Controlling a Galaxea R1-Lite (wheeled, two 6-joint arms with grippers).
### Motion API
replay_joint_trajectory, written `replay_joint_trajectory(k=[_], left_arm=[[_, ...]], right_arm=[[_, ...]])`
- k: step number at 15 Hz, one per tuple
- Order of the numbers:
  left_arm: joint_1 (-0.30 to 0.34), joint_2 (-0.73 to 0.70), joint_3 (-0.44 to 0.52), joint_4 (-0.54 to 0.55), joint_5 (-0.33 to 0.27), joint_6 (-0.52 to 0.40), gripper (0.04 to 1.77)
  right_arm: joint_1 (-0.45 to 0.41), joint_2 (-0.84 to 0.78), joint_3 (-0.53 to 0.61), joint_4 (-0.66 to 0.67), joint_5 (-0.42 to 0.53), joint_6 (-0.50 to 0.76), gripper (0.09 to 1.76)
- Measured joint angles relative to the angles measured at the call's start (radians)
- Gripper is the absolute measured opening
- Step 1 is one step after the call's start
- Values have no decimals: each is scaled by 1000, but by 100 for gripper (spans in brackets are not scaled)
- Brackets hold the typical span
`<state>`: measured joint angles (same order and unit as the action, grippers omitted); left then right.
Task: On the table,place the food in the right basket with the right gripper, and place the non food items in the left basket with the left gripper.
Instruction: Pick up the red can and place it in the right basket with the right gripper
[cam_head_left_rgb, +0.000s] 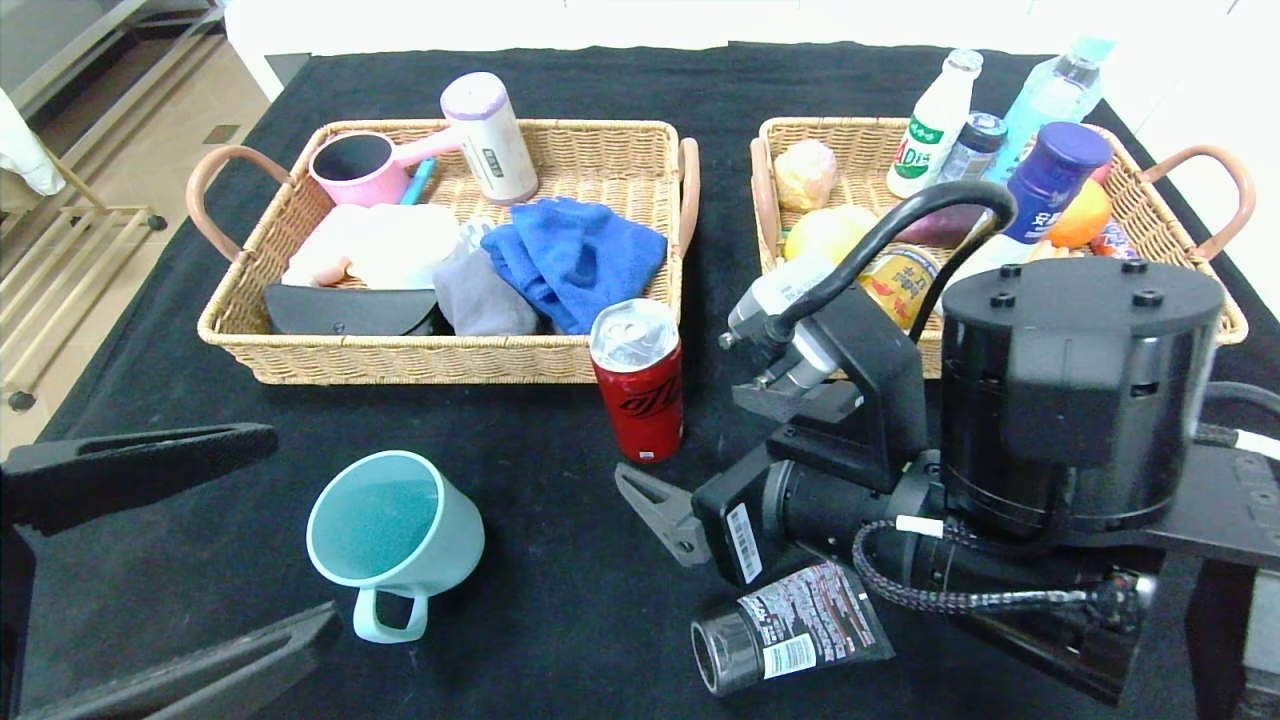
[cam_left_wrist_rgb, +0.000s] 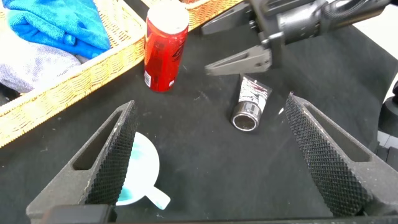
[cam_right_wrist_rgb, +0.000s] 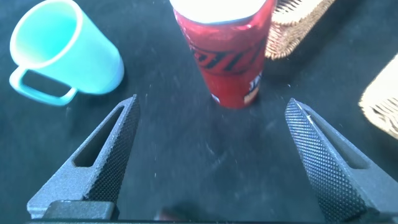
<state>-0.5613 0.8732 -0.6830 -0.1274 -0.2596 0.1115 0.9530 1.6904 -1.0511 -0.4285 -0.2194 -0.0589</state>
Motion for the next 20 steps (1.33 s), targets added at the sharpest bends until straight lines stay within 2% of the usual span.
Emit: replay_joint_trajectory(k=[4, 9, 20], left_arm=[[0, 0, 0, 0, 0, 0, 172], [0, 0, 1, 1, 0, 0, 172], [0, -1, 1, 0, 0, 3, 172]], right_arm=[[-14, 69, -22, -96, -2, -9, 170], [-34, 121, -87, -131, -8, -9, 170], [-51, 197, -153, -181, -8, -9, 171]])
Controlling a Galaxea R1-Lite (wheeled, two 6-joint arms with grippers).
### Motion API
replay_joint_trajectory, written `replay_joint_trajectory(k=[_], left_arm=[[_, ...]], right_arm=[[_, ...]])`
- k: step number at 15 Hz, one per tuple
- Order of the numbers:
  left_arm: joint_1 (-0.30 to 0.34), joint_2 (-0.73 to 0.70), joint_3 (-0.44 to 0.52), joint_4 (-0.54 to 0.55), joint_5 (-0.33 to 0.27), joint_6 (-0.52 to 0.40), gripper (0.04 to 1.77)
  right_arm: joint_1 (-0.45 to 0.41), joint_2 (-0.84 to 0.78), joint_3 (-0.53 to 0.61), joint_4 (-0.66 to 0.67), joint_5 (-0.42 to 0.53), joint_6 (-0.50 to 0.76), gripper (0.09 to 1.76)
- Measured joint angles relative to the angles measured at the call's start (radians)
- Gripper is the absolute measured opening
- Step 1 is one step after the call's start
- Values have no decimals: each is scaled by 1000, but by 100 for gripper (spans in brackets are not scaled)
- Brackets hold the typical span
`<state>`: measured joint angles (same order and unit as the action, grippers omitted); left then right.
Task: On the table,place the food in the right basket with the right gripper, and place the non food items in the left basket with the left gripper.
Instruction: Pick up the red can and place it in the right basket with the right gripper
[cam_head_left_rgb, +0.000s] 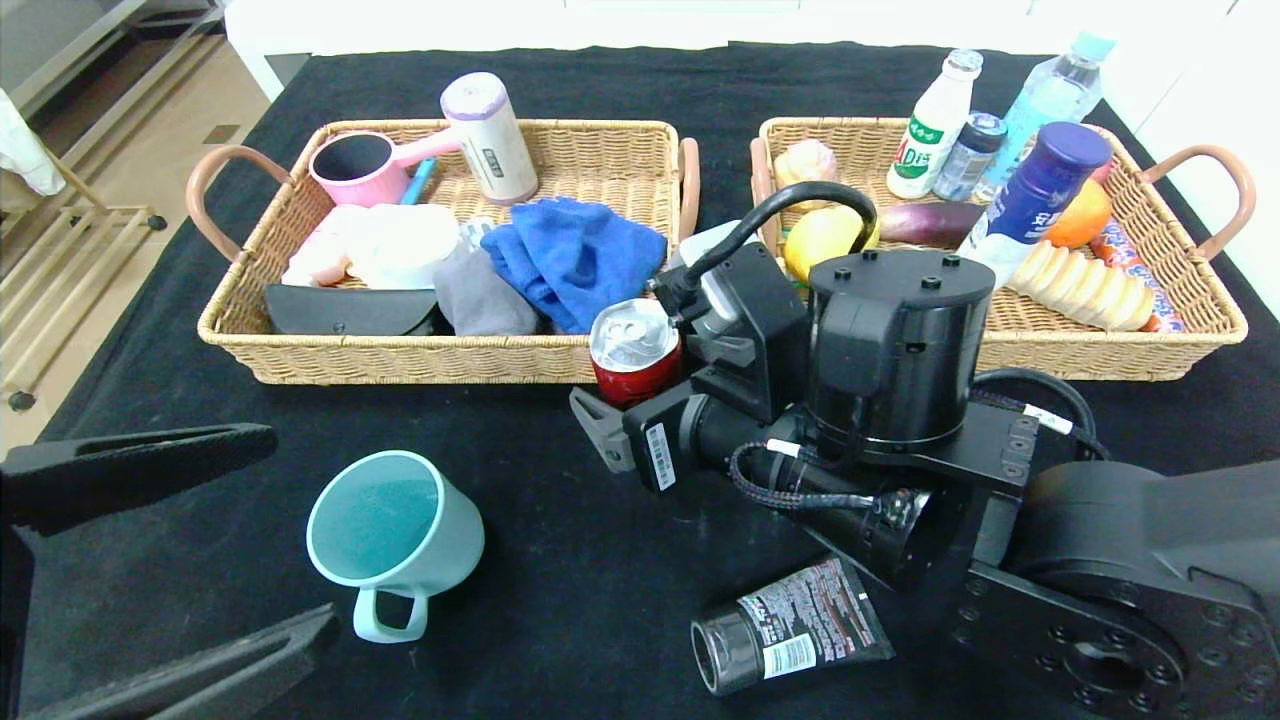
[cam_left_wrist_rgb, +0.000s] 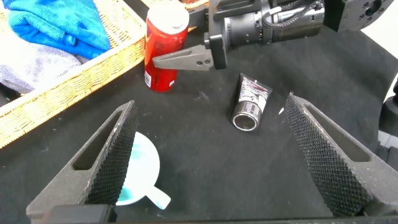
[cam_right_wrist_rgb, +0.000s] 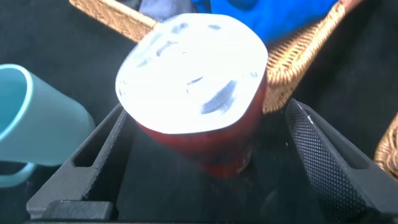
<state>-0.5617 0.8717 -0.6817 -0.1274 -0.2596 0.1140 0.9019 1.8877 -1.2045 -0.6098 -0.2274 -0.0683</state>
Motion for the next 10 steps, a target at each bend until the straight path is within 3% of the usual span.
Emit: replay_joint_trajectory(k=[6, 10], left_arm=[[0, 1, 1, 0, 0, 0, 172], [0, 4, 2, -2, 0, 0, 172]], right_arm=[[-10, 18, -22, -9, -1, 0, 171], [-13, 19, -21, -22, -1, -1, 114]])
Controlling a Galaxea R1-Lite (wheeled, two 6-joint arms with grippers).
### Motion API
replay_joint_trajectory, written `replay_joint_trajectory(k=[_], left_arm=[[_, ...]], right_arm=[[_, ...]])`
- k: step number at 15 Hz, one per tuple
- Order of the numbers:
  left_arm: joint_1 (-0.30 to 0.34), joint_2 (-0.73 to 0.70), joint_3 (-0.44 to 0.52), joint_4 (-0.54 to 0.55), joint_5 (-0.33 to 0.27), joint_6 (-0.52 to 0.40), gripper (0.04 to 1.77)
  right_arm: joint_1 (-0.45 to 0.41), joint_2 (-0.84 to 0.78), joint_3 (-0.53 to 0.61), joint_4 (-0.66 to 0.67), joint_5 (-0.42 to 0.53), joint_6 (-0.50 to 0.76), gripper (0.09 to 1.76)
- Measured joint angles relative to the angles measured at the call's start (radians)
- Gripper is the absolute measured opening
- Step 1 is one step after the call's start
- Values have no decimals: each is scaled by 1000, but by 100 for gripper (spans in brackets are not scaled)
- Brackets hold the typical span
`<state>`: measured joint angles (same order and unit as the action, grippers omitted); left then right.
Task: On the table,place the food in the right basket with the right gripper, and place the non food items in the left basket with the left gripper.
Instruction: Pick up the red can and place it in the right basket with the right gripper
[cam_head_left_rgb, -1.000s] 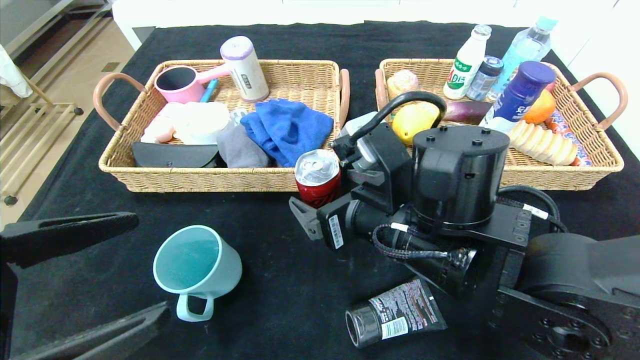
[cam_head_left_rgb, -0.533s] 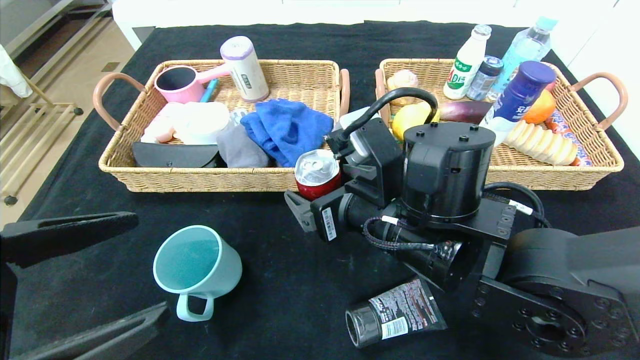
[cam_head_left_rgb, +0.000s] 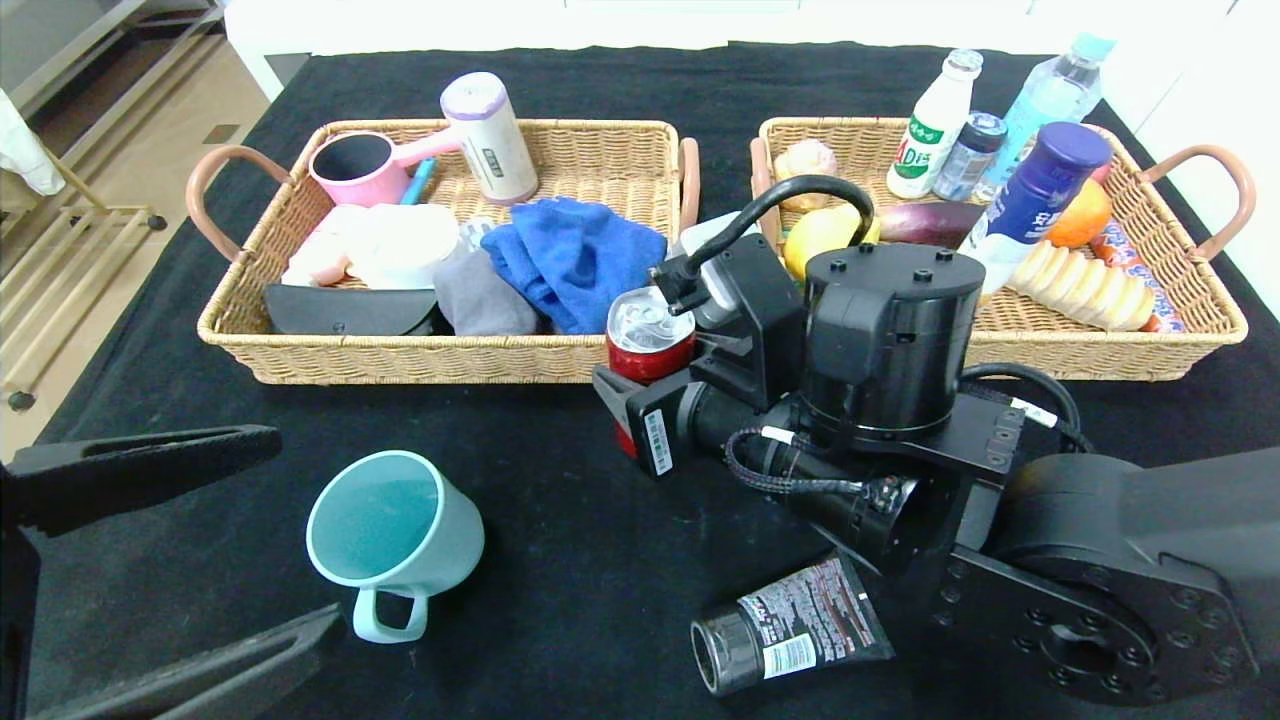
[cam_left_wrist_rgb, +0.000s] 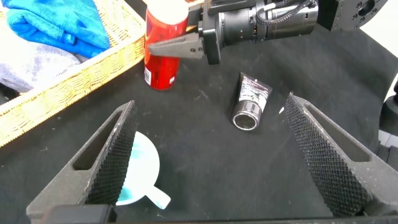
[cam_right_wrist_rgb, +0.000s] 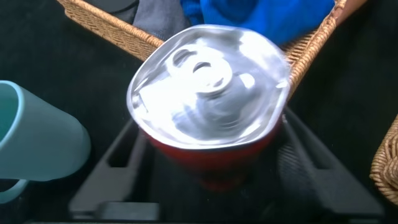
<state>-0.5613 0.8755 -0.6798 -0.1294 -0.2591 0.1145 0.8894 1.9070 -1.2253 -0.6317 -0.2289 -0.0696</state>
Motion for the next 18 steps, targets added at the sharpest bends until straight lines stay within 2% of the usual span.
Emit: replay_joint_trajectory(k=[1, 3, 18], left_arm=[[0, 0, 0, 0, 0, 0, 172], [0, 0, 0, 0, 0, 0, 172], [-1, 0, 2, 1, 0, 0, 172]], right_arm=[[-1, 0, 0, -1, -1, -3, 107], [0, 0, 3, -2, -1, -4, 103], [2, -14, 8, 9, -7, -21, 102]])
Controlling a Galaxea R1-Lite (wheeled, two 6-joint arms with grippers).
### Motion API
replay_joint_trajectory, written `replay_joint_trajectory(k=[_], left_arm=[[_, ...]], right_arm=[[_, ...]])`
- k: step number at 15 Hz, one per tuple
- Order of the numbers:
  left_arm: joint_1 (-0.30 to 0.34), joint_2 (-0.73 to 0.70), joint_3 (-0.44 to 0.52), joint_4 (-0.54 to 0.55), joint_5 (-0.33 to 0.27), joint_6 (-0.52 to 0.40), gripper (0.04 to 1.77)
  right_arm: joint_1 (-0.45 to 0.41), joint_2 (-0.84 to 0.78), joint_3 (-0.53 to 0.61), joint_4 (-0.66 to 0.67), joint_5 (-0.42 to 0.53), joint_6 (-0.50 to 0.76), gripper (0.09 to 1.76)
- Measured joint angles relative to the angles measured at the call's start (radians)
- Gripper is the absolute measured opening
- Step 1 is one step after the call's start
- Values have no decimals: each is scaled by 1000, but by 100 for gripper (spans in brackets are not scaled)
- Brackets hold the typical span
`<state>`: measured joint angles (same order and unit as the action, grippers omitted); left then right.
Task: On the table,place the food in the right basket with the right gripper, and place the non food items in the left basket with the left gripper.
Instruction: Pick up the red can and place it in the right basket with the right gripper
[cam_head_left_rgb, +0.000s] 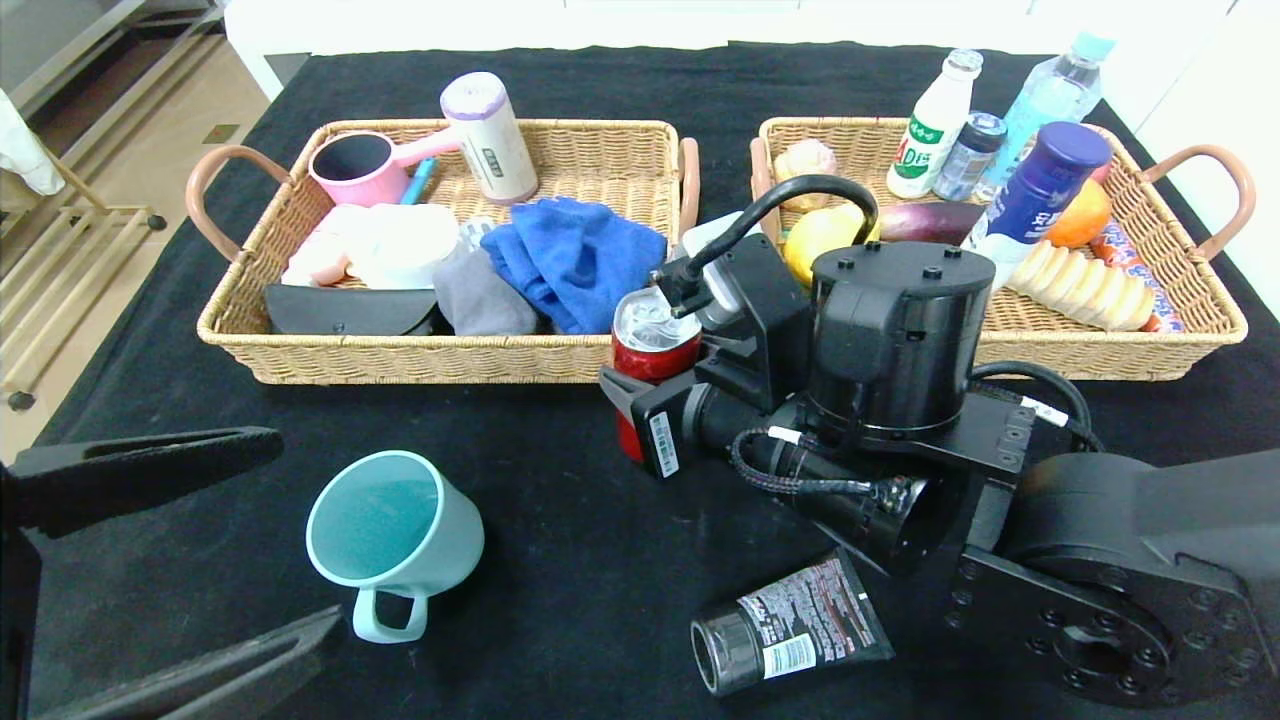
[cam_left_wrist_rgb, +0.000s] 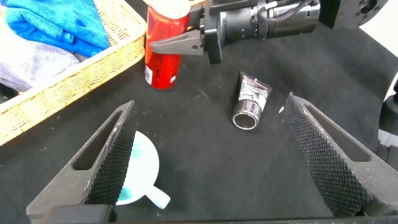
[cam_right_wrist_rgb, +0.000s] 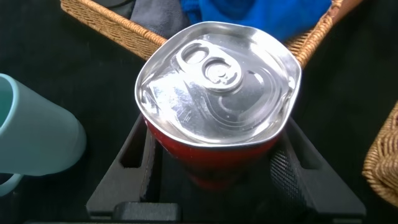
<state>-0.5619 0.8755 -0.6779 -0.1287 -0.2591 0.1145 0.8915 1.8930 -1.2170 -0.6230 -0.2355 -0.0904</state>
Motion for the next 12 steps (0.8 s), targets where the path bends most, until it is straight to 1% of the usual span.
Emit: replay_joint_trajectory(k=[6, 9, 12], left_arm=[[0, 1, 0, 1, 0, 0, 172], [-1, 2, 1, 2, 0, 0, 172], [-1, 5, 2, 8, 0, 0, 172]], right_arm=[[22, -109, 18, 56, -33, -2, 102], [23, -189, 84, 83, -53, 4, 102], [-1, -283, 173, 88, -70, 7, 102]])
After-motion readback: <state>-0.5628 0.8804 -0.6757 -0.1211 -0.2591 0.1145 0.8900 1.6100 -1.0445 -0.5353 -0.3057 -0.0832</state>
